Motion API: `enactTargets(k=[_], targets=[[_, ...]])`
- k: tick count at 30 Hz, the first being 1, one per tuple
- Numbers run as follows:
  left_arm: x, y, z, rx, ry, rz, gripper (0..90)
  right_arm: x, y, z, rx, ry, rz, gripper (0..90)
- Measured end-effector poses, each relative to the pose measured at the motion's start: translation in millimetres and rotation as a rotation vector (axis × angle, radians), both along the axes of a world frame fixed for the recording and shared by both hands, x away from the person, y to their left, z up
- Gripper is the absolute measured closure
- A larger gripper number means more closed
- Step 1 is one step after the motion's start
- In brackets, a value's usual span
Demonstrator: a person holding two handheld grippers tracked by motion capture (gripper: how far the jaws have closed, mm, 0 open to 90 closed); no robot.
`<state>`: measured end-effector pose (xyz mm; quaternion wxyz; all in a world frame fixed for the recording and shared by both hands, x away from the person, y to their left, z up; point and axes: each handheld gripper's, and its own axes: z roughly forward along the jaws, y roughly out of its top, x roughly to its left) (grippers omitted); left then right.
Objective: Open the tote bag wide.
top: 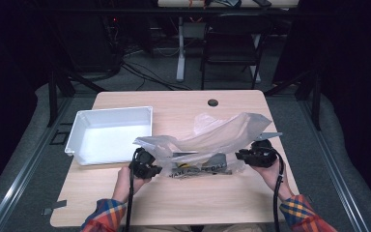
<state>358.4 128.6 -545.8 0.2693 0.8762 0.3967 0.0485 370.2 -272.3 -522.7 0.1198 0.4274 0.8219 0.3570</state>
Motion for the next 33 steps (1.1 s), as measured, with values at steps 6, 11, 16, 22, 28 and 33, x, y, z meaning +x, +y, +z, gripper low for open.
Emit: enactTargets(k=[6, 11, 16, 22, 28, 33], targets=[[-2.4, 4.7, 5.1, -0.035, 0.008, 0.001, 86.3, 0.9, -6.8, 1.9, 0.015, -0.017, -0.029, 46.2], [-7.8, 8.8, 21.7, -0.114, -0.040, 0.017, 56.0, 6.9, -4.9, -6.9, 0.013, 0.025, -0.010, 50.3], [-10.1, 8.4, 38.3, -0.214, -0.130, 0.041, 54.1, 6.5, 0.6, -7.8, 0.010, 0.078, -0.004, 81.0], [-3.2, 1.3, 34.9, -0.232, -0.195, 0.041, 69.1, 3.2, 3.4, -9.0, 0.008, 0.100, 0.011, 90.0], [3.6, 1.8, 28.0, -0.233, -0.174, 0.072, 87.5, -9.1, -3.1, -6.6, -0.007, 0.130, 0.025, 90.0], [6.3, 0.9, 24.9, -0.180, -0.165, 0.092, 89.4, -14.7, -9.4, -8.2, 0.000, 0.169, 0.032, 90.0]])
